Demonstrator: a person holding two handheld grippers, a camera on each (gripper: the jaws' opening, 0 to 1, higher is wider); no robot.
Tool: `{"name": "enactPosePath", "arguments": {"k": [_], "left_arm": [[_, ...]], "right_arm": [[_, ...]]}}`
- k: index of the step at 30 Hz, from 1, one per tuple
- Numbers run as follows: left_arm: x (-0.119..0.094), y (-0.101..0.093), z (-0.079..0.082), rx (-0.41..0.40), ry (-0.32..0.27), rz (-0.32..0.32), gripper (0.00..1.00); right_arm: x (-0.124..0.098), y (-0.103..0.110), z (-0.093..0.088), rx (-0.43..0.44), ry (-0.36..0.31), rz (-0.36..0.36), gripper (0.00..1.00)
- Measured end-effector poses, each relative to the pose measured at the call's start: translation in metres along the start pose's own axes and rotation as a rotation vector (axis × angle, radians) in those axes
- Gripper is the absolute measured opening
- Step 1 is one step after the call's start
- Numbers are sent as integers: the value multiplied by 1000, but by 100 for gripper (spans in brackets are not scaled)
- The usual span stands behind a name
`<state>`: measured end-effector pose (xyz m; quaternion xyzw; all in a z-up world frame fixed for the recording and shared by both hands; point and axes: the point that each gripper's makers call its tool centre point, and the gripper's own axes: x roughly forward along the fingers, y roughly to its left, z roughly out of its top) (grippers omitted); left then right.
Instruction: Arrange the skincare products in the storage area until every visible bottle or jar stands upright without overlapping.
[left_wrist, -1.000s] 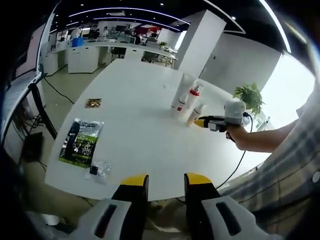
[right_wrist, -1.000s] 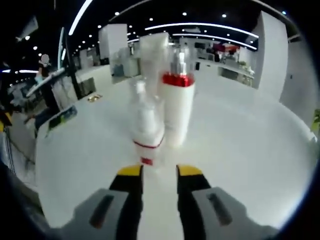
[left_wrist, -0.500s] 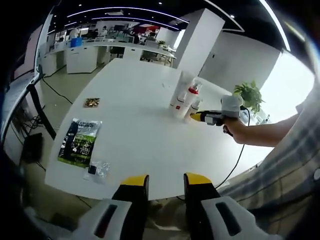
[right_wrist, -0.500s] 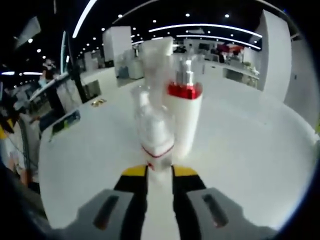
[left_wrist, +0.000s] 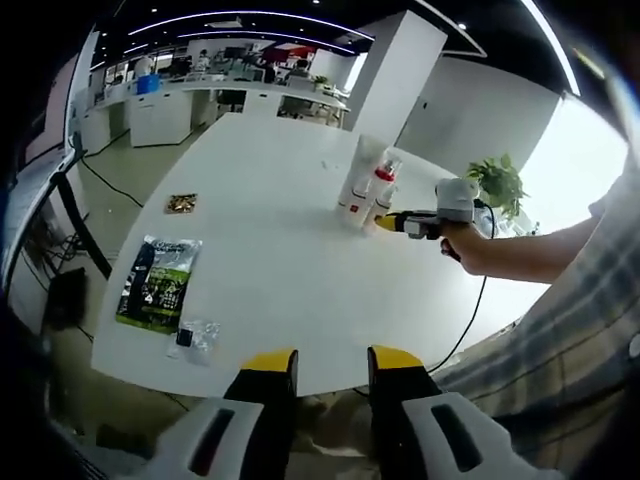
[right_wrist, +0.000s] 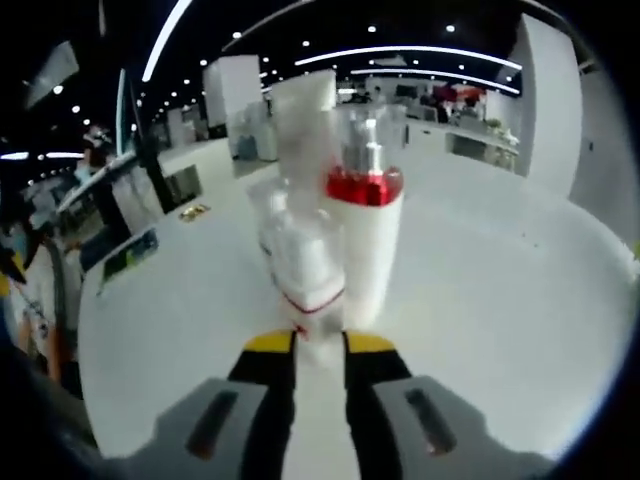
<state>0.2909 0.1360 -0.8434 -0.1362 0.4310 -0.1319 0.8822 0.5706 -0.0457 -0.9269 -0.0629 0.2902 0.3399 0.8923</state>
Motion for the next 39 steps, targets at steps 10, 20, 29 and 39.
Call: {"name": "enactPosePath", "arguments": {"k": [10,20,29,39], "left_arm": [[0,-2,5,1,-12,-14,29],[2,1,9,-8,-19,-10,30],[8,14,3,-50,-19,-1,33],[25,28,-5,-168,-9,-25,36]], "right_arm": [[2,-5,4,12,5,-19,17],[-1,-8,2,-33,23,-20,16],[-2,-6,-2,3,39,-11,21],[-24,21,-31,64,119,45,28]]}}
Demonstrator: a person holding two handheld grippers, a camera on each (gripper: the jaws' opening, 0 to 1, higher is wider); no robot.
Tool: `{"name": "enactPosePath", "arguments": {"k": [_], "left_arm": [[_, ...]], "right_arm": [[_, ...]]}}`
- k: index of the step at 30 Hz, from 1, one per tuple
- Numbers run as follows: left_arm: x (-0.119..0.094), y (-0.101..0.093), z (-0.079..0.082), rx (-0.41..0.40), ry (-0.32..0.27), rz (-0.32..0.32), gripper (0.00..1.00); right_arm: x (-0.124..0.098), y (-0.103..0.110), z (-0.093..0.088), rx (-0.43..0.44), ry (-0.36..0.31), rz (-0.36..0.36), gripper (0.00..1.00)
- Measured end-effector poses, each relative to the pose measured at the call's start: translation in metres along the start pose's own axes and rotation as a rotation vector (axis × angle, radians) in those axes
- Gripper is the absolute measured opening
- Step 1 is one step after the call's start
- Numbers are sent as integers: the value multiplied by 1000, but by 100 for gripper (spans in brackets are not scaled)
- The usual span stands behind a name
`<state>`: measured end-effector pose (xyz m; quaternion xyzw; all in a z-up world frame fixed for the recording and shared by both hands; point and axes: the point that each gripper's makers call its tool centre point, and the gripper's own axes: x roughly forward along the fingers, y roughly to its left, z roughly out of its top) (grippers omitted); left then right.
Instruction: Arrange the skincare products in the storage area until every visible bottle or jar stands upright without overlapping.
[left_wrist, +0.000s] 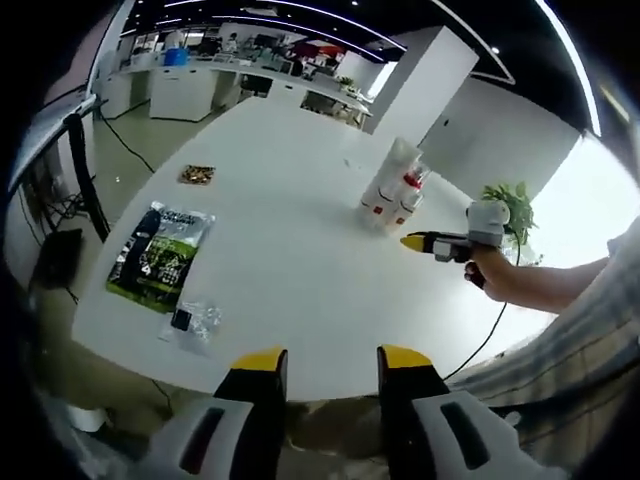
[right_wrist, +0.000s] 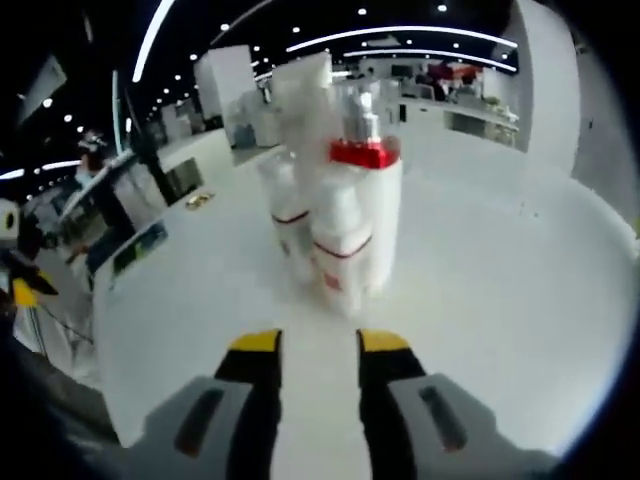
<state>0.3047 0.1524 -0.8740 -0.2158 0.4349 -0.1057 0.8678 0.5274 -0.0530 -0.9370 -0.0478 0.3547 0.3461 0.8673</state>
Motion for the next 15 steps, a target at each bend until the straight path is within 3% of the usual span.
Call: {"name": "enactPosePath", "arguments": {"k": [5,10,12,15], "left_arm": [[3,0,7,-7,-19,-22,37],[8,3,3,-2,9,-42,37],[9,11,7,-4,12,-45,38],[8,40,19,-9,19,-3,39]], "right_arm": [[-23,42,-7,-66,28,74,29],[-48,74,-23,-91,67,121,30],[-53,83,-27,-83,75,132,30],[-60,94,-38,-99,122,129,30]]}}
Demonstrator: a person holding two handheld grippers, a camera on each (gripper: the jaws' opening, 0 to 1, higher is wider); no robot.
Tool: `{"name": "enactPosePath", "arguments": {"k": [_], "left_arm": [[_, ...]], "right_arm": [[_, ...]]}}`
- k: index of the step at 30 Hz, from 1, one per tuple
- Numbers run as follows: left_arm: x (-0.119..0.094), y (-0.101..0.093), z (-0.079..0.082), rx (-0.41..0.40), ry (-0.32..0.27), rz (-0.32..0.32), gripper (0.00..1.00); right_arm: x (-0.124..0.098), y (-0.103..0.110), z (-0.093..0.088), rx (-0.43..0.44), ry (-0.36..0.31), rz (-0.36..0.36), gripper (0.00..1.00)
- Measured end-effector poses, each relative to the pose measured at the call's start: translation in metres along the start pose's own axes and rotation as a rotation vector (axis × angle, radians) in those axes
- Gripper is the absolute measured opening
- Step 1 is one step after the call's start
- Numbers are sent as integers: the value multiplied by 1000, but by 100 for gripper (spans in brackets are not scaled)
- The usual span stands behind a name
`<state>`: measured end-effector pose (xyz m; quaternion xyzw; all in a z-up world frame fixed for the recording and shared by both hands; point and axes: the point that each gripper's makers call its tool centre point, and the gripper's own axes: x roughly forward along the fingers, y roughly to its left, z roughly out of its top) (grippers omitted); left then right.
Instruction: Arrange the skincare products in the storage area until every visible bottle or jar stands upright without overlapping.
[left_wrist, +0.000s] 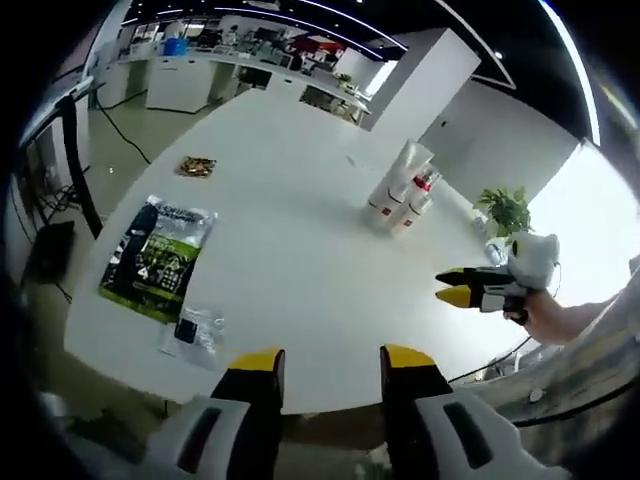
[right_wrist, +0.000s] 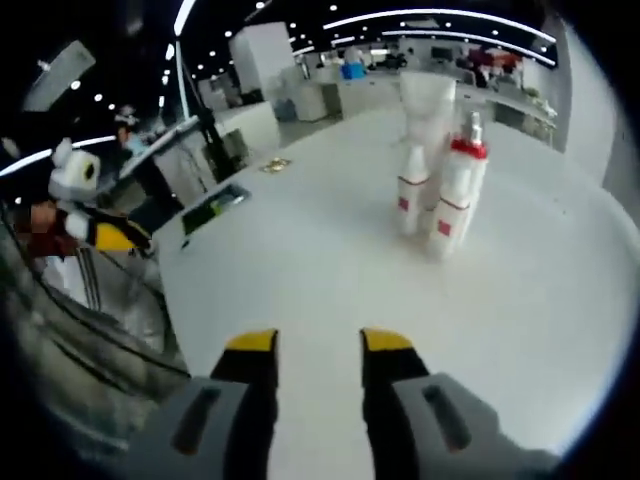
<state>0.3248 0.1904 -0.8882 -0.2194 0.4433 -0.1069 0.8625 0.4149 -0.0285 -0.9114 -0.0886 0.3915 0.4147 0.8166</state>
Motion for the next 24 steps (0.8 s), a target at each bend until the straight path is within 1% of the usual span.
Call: {"name": "enactPosePath", "arguments": {"k": [1,2,4,5,6,8,9,11,12,13,14,17,19,21,24], "left_arm": [[0,8,5,-1,-3,8,39],[-1,21,12,5,-8,31,42],[0,43,22,50,-13,86,51],[2,52,27,81,-25,108,57],[6,66,32,112,-41,141,61],[14,79,33,130,-34,158,71],[19,88,29,138,-7,174,74],[26,100,26,161,16,204,80],[27,101,27,167,14,203,81],[31,104,29,175,8,205,82],[33,107,32,177,7,206,85],[42,114,39,201,-11,213,92],[48,120,43,230,-13,220,92],[53,133,46,261,-1,250,95],[56,152,58,309,-2,302,98]], "right_arm": [[-1,3,0,2,5,1,30],[-3,8,3,-2,5,3,30],[-6,13,10,-14,-7,-6,30],[-9,15,15,-2,-24,-7,30],[-10,17,17,13,-33,-12,30],[-11,21,18,11,-27,-14,30],[-12,22,18,-15,-22,-31,30],[-16,26,21,-15,-30,-41,30],[-17,26,21,-12,-33,-45,30],[-20,28,21,12,-43,-55,30],[-22,32,20,34,-47,-58,30],[-30,43,11,59,-42,-63,30],[-34,52,1,63,-22,-67,30],[-36,58,-9,67,-2,-68,30],[-37,66,-19,72,26,-62,30]]}}
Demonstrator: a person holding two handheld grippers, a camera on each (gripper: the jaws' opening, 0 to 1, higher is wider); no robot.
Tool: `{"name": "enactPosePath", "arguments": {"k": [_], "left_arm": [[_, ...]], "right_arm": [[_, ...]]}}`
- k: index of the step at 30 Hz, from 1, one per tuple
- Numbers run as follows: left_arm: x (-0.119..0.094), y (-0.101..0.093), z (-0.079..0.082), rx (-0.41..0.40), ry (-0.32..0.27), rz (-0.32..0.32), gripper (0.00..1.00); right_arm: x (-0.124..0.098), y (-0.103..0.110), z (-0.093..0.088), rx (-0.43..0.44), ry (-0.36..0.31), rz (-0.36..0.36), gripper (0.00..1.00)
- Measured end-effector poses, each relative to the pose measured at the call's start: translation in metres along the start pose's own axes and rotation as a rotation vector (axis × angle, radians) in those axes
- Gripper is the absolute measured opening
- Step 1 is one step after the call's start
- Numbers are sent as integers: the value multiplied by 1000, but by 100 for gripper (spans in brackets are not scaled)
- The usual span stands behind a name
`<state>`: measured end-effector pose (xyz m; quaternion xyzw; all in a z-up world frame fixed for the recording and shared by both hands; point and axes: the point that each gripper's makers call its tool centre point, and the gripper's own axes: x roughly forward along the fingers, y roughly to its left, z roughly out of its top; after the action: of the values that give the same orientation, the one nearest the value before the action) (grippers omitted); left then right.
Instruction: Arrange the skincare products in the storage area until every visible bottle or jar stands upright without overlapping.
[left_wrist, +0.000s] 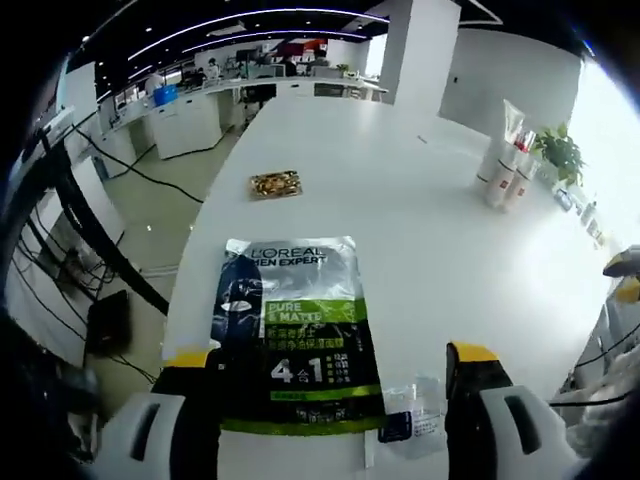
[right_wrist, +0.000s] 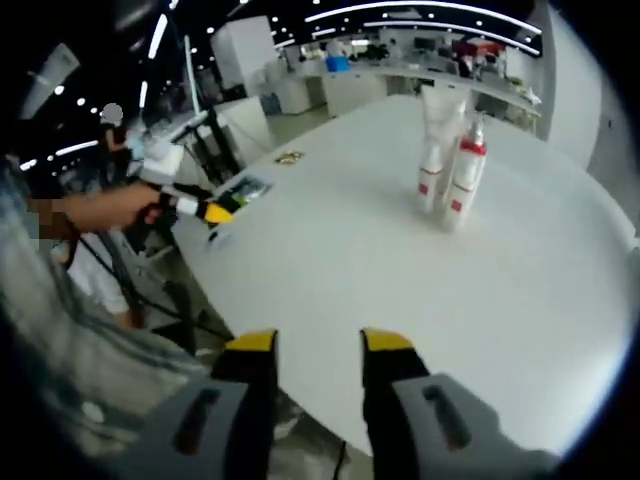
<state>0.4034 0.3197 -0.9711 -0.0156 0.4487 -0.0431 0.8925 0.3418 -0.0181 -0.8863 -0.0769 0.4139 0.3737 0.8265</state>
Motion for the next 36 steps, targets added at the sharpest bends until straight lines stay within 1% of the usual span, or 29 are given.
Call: {"name": "enactPosePath", "arguments": {"k": [2,4,6,8,10,11,13,14,15,16,20,21,23,24,27,28,31,32,33,34,36], "left_arm": [[3,8,5,11,-6,15,100],[7,14,9,3,2,15,100],[11,19,12,8,1,20,100],[16,22,14,39,23,26,100],[19,21,14,59,35,19,100],[22,17,12,56,51,3,100],[25,13,6,57,72,-11,100],[24,14,10,79,41,-2,99],[23,12,7,60,53,-14,100],[24,14,9,62,46,-11,100],[24,13,8,64,45,-12,99],[23,14,7,65,44,-13,96],[18,14,10,66,35,-12,82],[18,14,10,55,36,-13,79],[18,14,9,57,30,-8,75],[17,13,9,56,29,-9,69],[15,10,7,63,19,-10,66],[15,9,7,69,17,-12,63],[14,6,7,73,16,-24,62],[15,8,8,77,13,-14,62],[15,8,7,65,7,-16,61]], "right_arm": [[0,3,-2,-6,8,4,30],[0,4,-1,-14,11,9,30],[-1,4,4,-15,1,13,30],[-2,3,9,-18,-11,10,30],[-4,0,14,-18,-24,3,30],[-6,-4,18,-13,-37,-3,30],[-7,-8,20,-14,-42,-8,30],[-7,-9,20,-17,-41,-10,30],[-7,-11,20,-18,-40,-13,30],[-7,-12,20,-17,-40,-13,30],[-6,-14,19,-9,-46,-21,29],[-6,-13,17,-12,-41,-21,29],[-4,-10,13,-18,-35,-20,28],[-4,-10,11,-17,-33,-19,28],[-1,-6,8,-14,-29,-12,28],[0,-5,7,-12,-27,-9,28],[2,-3,6,-9,-24,-12,27],[2,-3,7,-9,-28,-12,27],[2,-2,8,-9,-31,-11,27],[2,-2,8,-9,-34,-12,27],[3,-2,7,-8,-36,-14,27]]}}
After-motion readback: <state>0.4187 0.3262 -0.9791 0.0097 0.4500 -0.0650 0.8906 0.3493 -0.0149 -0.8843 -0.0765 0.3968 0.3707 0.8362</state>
